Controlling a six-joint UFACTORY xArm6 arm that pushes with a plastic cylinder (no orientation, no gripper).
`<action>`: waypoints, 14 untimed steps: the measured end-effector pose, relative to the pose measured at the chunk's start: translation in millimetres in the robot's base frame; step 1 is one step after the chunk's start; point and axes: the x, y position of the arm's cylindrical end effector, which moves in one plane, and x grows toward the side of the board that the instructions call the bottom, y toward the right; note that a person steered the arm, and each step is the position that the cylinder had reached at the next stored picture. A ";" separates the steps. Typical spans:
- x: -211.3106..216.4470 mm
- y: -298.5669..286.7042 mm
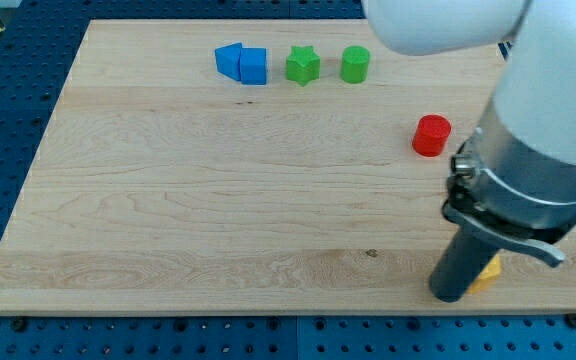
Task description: Push the red circle closer to red star
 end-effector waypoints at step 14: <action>-209.7 8.2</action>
